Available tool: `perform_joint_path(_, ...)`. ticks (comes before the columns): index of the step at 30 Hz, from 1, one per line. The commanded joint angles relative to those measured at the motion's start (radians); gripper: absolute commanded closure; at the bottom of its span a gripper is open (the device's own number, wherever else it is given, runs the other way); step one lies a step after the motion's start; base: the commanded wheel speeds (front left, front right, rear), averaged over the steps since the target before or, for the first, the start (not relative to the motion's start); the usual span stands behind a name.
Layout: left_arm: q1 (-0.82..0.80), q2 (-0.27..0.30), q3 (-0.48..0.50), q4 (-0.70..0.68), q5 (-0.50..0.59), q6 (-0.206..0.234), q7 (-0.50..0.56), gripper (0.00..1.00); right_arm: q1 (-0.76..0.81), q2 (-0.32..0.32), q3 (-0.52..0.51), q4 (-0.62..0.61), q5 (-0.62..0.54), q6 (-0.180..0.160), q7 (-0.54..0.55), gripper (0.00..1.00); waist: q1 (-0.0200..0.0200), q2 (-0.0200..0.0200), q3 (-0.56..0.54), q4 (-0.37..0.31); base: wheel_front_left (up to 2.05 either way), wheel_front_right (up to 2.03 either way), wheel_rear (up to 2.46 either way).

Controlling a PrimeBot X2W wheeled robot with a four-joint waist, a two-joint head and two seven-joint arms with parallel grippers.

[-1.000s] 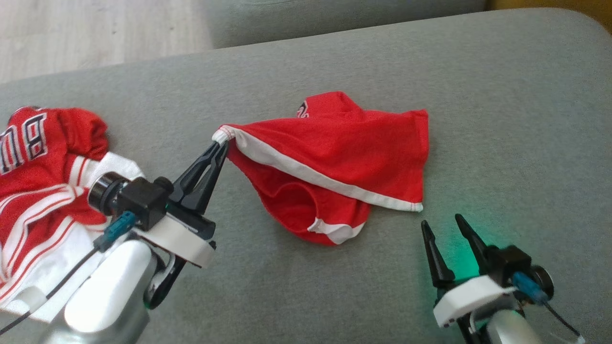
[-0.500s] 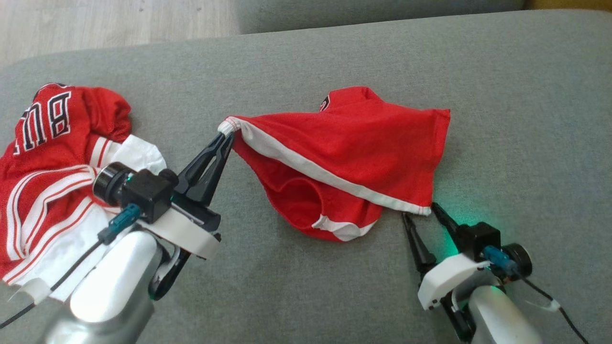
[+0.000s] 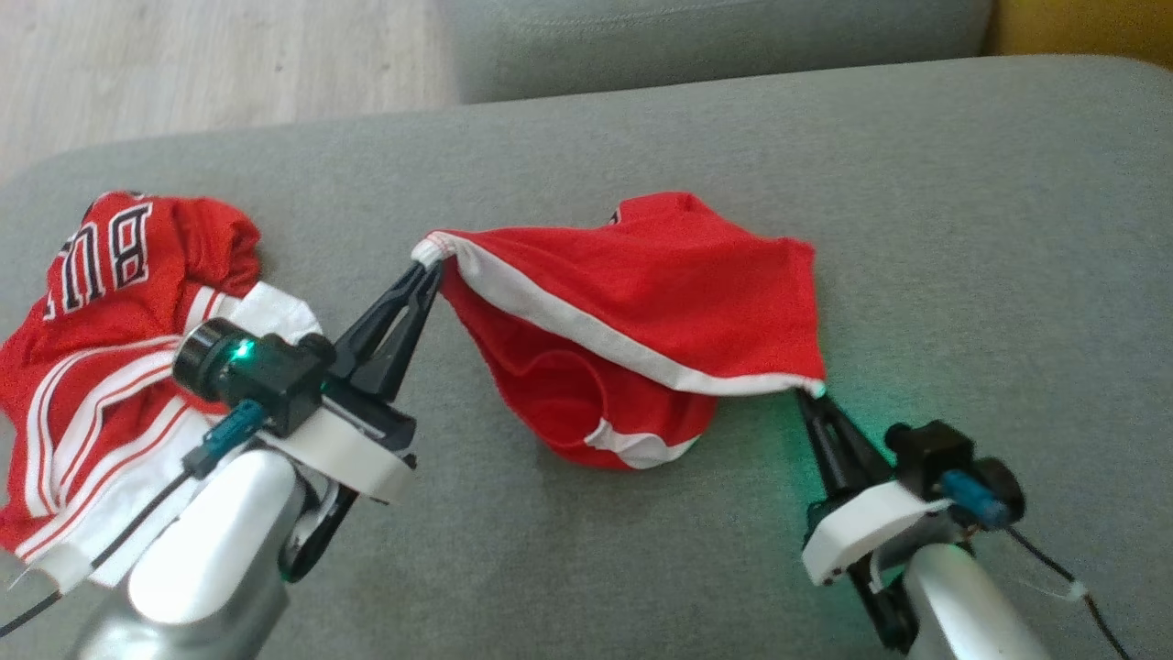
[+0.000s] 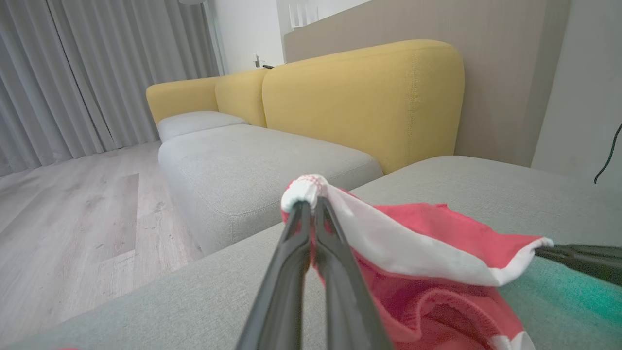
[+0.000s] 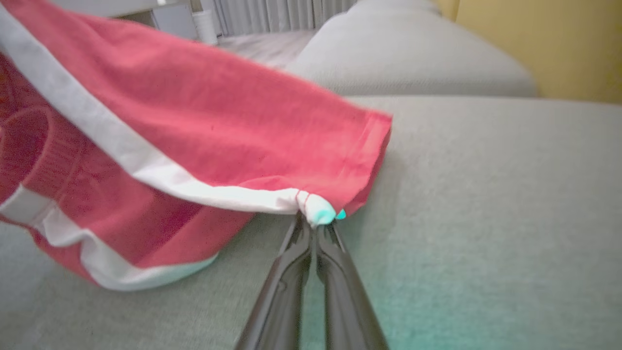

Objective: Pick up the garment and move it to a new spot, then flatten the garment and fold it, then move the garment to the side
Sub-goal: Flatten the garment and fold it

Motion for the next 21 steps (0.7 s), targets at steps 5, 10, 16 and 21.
perform_joint_path(5, -0.018, 0.072, 0.071, -0.066, 0.004, 0.026, -0.019, 1.0, 0.017, -0.002, -0.042, -0.171, -0.029, -0.001, -0.006, 1.0, 0.0, 0.0, -0.032, -0.048, 0.0, 0.0, 0.0)
perform_joint_path(10, -0.019, 0.142, 0.091, -0.164, 0.022, 0.027, -0.02, 1.0, 0.011, -0.002, -0.121, -0.407, -0.066, -0.001, -0.006, 1.0, 0.0, 0.0, -0.058, -0.104, 0.0, 0.0, 0.0)
perform_joint_path(16, -0.085, 0.198, 0.101, -0.306, 0.047, 0.019, 0.021, 1.0, -0.086, -0.077, -0.185, -0.581, -0.128, -0.001, -0.006, 1.0, 0.0, 0.0, -0.072, -0.134, 0.0, 0.0, 0.0)
perform_joint_path(21, -0.197, 0.223, 0.104, -0.386, 0.054, 0.0, 0.073, 1.0, -0.243, -0.171, -0.216, -0.642, -0.102, -0.001, 0.01, 1.0, 0.0, 0.0, -0.052, -0.142, 0.0, 0.0, 0.0)
